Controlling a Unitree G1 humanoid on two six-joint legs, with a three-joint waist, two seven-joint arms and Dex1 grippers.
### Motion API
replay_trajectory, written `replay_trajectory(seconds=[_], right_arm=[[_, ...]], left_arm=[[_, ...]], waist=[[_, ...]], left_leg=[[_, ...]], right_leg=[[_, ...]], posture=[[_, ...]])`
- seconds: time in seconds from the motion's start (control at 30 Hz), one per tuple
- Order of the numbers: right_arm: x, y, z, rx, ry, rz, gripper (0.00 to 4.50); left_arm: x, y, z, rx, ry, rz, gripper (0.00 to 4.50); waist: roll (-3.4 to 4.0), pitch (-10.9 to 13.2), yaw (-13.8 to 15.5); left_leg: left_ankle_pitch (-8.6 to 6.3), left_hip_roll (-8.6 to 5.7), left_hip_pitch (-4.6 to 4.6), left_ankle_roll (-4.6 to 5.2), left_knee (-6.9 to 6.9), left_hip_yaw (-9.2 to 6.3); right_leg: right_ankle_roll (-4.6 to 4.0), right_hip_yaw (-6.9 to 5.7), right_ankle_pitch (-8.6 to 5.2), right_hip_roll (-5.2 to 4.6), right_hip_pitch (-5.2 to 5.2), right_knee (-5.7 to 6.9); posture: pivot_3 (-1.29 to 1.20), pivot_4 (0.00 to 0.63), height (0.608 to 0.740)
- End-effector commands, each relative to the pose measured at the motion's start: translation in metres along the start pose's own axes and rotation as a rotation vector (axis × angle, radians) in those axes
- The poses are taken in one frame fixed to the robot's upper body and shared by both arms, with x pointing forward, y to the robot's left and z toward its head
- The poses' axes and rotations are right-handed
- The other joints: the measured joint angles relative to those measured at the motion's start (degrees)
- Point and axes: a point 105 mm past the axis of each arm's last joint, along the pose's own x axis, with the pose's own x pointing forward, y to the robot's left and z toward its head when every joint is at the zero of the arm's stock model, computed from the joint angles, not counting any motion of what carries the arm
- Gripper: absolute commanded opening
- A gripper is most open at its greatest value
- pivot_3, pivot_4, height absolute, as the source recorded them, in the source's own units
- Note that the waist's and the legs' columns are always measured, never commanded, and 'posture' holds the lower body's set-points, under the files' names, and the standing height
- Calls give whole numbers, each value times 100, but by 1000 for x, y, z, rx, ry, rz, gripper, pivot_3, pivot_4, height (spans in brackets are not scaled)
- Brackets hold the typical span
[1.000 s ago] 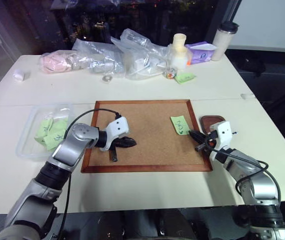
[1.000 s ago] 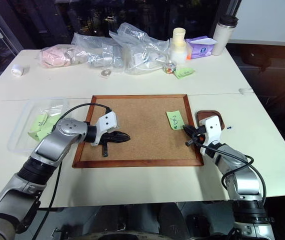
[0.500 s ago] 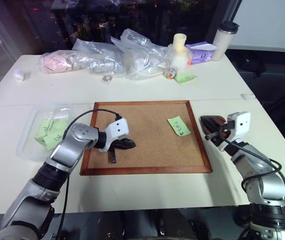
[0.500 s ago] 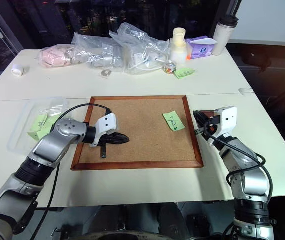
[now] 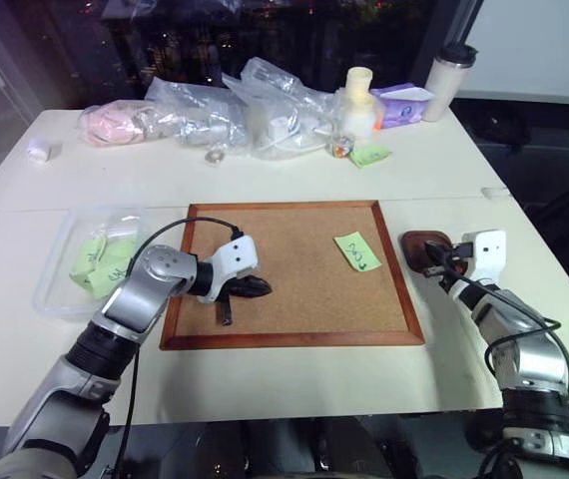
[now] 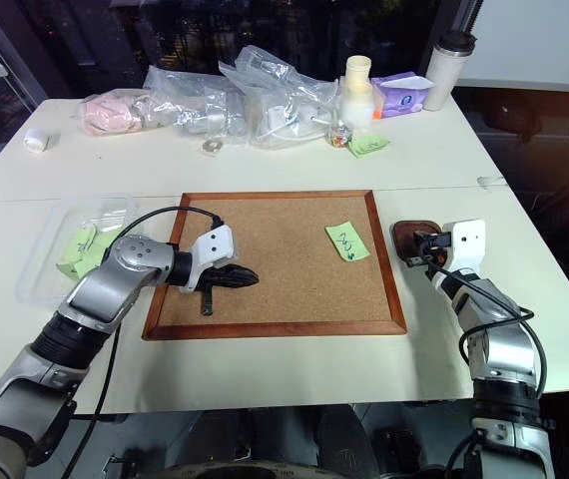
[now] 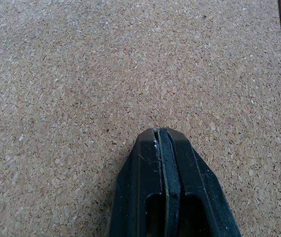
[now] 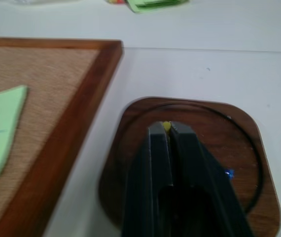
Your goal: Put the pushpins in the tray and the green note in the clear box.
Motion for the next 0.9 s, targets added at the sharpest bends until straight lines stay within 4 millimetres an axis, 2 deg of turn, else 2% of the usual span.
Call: replay_trajectory(seconds=[0.03, 0.2, 0.33, 0.43, 0.5, 0.57, 0.63, 0.73, 0.9], right_arm=[[1, -7, 13, -35, -47, -15, 1903], [0, -8, 15, -26, -63, -23, 4478], [-2, -10, 20, -24, -87, -39, 4478], [-7, -10, 41, -25, -170, -47, 4478], [-11, 16, 55, -42, -199, 83, 4478], [-16, 54, 53, -76, -160, 263, 4478], [-20, 75, 47, -93, -124, 348, 4478], [-20, 95, 39, -105, -95, 411, 4478], [-14, 108, 29, -75, -82, 420, 4478]], left_arm=[[11, -17, -31, -84, 98, -76, 0], [11, -18, -32, -87, 98, -71, 0], [11, -18, -32, -87, 96, -70, 0], [10, -18, -32, -86, 96, -71, 0], [10, -18, -32, -84, 98, -71, 0], [9, -18, -33, -83, 100, -71, 0], [9, -17, -33, -82, 101, -72, 0], [9, -17, -33, -80, 102, -73, 0], [10, -17, -32, -79, 100, -72, 0]], waist=[[0, 0, 1], [0, 0, 0], [1, 0, 0], [3, -1, 0], [3, -1, -1], [4, -1, -2], [2, -2, -4], [1, -2, 0], [1, -2, 1]], left_leg=[[0, 0, 0, 0, 0, 0], [0, 0, 0, 0, 0, 0], [0, 0, 0, 0, 0, 0], [0, 0, 0, 0, 0, 0], [0, 0, 0, 0, 0, 0], [0, 1, 0, 0, -2, -2], [0, 2, 1, 0, -3, -3], [0, 1, 2, 0, -2, -3], [-1, 1, 2, 2, -2, -3]], right_leg=[[0, 0, 0, 0, 0, 0], [0, 0, 0, 0, 0, 0], [0, 0, 0, 0, 0, 0], [0, 0, 0, -1, 0, 0], [0, 0, 0, -1, 0, 0], [0, 0, 0, 1, 0, 0], [0, 0, 0, 1, 1, 0], [0, 0, 0, 0, 2, 0], [-1, -1, -1, 0, 2, -1]], posture=[[0, 150, 734], [0, 150, 734], [0, 150, 734], [0, 150, 734], [0, 150, 734], [0, 150, 734], [0, 150, 734], [0, 150, 734], [0, 150, 734]])
